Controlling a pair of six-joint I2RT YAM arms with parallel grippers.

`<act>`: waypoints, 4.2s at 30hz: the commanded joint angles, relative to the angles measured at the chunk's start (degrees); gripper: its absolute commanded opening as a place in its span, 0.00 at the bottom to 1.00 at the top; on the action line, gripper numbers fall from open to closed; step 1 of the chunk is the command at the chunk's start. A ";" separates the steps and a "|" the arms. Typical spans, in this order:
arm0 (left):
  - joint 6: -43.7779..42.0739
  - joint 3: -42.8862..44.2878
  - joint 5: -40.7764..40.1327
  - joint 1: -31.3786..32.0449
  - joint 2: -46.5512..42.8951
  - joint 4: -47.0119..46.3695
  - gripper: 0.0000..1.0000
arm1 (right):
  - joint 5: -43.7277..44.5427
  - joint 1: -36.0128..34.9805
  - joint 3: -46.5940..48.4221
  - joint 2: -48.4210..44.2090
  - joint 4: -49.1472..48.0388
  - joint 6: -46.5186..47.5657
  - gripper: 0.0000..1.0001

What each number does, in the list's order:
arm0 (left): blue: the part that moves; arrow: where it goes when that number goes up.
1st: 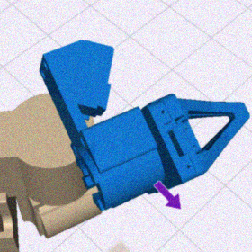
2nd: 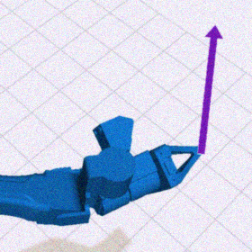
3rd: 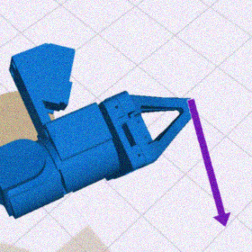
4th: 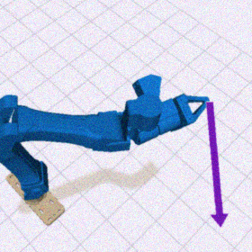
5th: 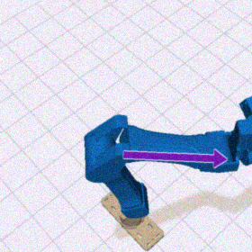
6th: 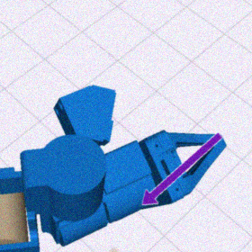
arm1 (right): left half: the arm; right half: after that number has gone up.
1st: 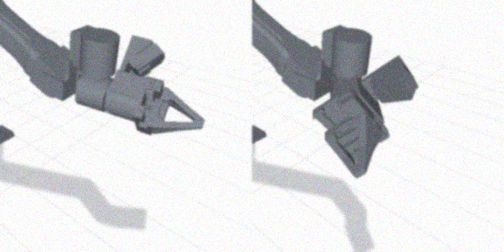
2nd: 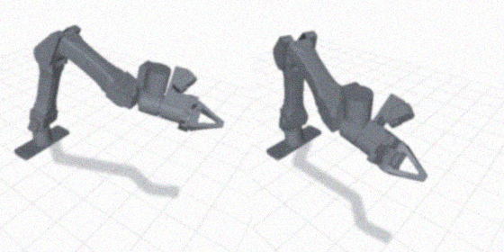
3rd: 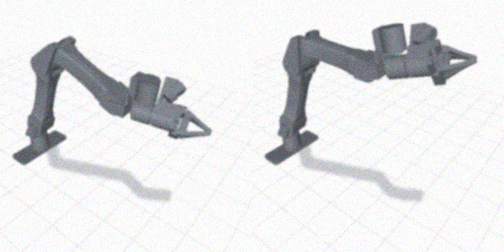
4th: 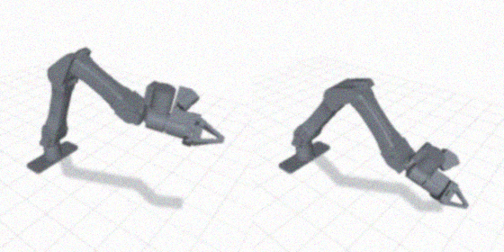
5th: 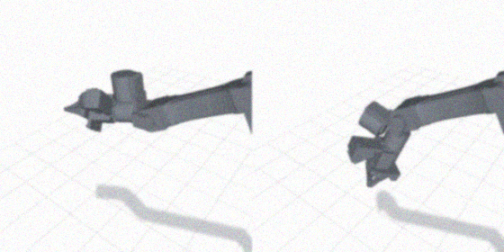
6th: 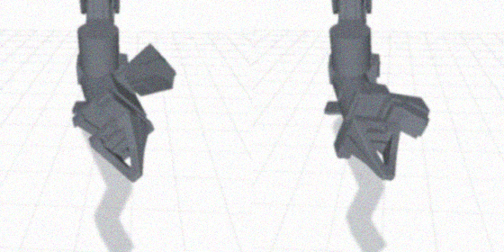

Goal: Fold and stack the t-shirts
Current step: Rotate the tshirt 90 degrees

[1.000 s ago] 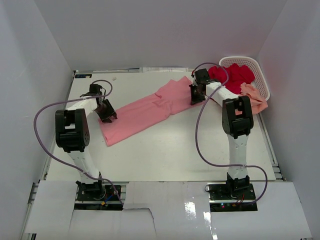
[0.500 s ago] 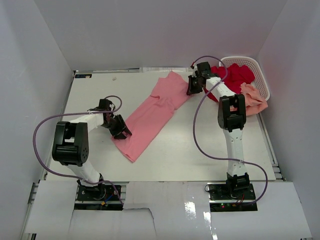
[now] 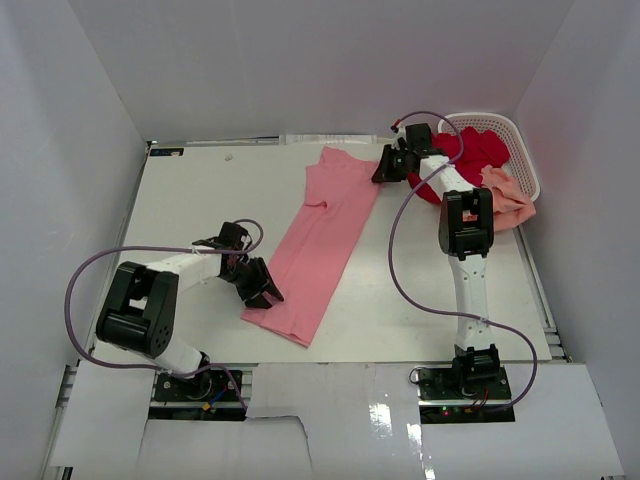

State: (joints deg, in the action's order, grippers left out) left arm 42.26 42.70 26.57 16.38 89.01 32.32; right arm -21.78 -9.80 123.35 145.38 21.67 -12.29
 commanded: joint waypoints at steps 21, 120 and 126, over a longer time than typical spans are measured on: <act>13.28 -7.89 4.99 13.14 -6.04 -3.66 0.51 | -12.67 0.84 8.04 8.78 -18.15 -14.95 0.23; -9.92 79.47 15.97 -16.12 62.07 -22.47 0.54 | -19.18 -2.68 -2.14 7.29 -32.22 -27.88 0.68; -5.71 85.36 18.52 -16.12 61.81 -23.61 0.54 | -19.79 -2.24 -7.60 -0.70 -30.64 -23.56 0.69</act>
State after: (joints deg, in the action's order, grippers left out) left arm 35.22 124.81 47.20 0.93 152.99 6.48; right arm -40.93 -12.40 117.69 150.39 -10.72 -38.89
